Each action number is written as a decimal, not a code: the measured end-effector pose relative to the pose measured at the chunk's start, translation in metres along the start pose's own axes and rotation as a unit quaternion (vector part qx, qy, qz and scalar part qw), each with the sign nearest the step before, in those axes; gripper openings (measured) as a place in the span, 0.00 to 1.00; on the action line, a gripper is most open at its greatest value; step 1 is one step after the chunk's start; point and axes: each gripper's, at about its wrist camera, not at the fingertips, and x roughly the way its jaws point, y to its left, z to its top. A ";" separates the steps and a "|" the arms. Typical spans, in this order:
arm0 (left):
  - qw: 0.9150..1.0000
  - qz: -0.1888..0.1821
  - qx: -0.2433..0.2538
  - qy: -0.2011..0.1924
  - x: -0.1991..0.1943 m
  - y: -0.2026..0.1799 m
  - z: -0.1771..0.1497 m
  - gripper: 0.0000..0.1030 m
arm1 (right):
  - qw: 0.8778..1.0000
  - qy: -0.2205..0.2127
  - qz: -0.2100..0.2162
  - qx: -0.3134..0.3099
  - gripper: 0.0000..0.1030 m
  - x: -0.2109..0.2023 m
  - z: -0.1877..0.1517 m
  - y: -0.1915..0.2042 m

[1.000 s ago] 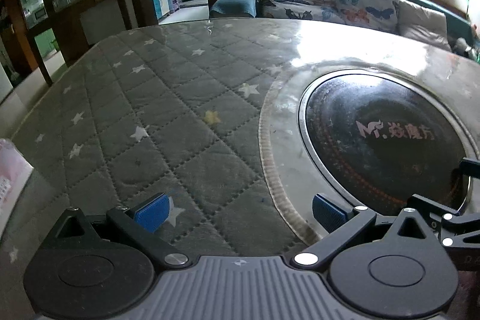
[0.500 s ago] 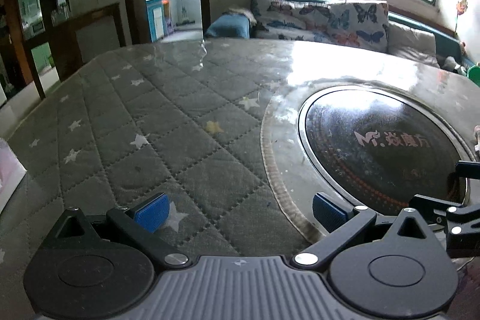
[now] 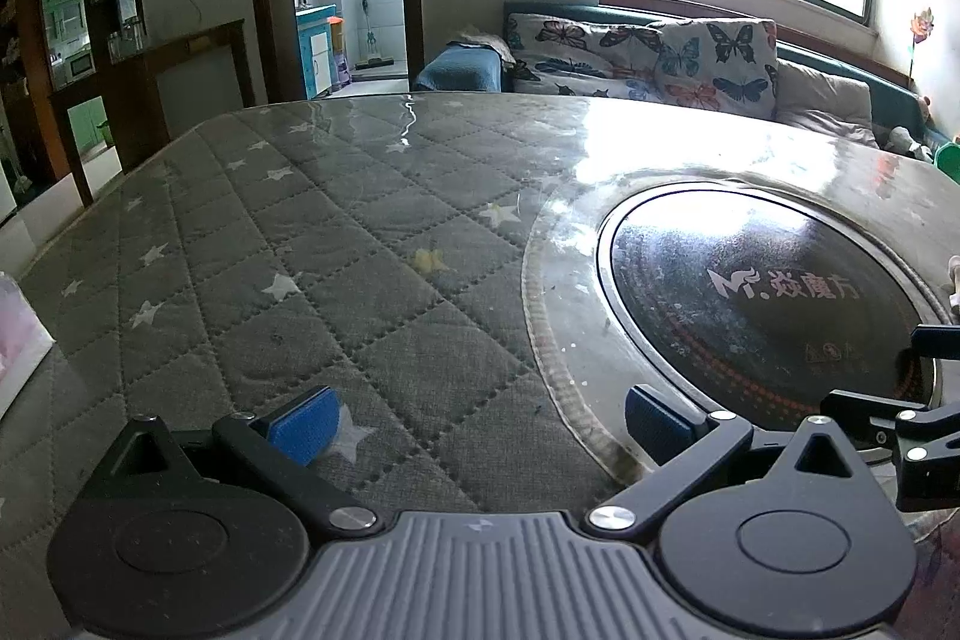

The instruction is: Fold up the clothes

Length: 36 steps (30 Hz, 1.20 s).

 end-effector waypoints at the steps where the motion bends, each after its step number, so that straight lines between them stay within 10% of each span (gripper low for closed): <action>1: 1.000 0.000 0.000 0.000 0.000 0.000 0.000 1.00 | 1.000 0.000 0.000 0.000 1.00 0.000 0.000 0.000; 36: 1.000 -0.002 -0.002 -0.001 -0.001 0.002 -0.001 1.00 | 1.000 0.000 -0.001 0.000 1.00 0.000 0.000 0.003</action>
